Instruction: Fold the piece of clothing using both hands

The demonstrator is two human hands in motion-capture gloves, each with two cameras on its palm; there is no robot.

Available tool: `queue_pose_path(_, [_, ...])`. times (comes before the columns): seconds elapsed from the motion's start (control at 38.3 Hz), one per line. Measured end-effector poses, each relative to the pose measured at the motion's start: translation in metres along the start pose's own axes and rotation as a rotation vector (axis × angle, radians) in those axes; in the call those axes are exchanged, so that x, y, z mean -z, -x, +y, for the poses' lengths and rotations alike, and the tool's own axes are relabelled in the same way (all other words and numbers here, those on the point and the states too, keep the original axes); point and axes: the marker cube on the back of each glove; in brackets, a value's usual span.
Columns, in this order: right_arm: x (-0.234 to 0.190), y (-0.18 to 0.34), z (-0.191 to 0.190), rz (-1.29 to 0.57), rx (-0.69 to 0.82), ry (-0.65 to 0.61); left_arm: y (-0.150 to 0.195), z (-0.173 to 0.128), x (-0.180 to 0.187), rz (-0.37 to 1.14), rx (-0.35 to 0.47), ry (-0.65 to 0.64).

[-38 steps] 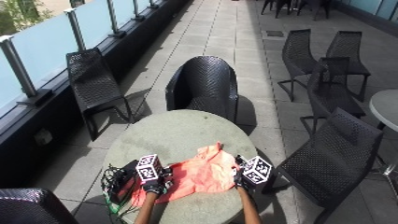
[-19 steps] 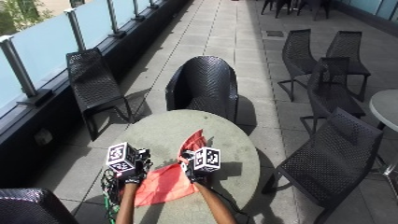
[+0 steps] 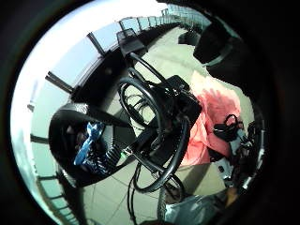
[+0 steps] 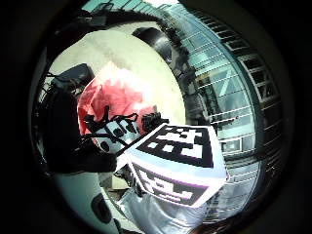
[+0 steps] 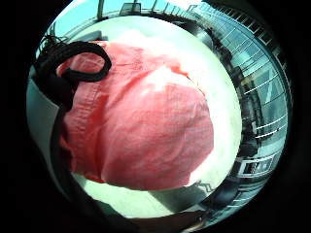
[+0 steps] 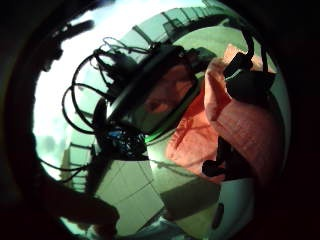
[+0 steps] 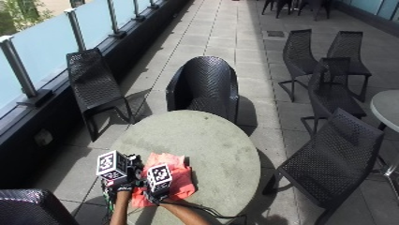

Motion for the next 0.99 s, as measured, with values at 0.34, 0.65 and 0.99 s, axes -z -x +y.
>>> queue_pose_path(0.34, [0.005, -0.022, 0.029, -0.451, 0.094, 0.353, -0.009, 0.002, -0.004, 0.023, -0.031, -0.019])
queue_pose_path(0.65, [0.093, -0.216, 0.027, 0.226, -0.109, 0.438, -0.060, 0.005, -0.051, -0.177, -0.128, 0.035])
queue_pose_path(0.99, [0.133, -0.289, 0.049, 0.240, -0.302, 0.297, -0.088, 0.011, -0.077, -0.226, -0.151, 0.109])
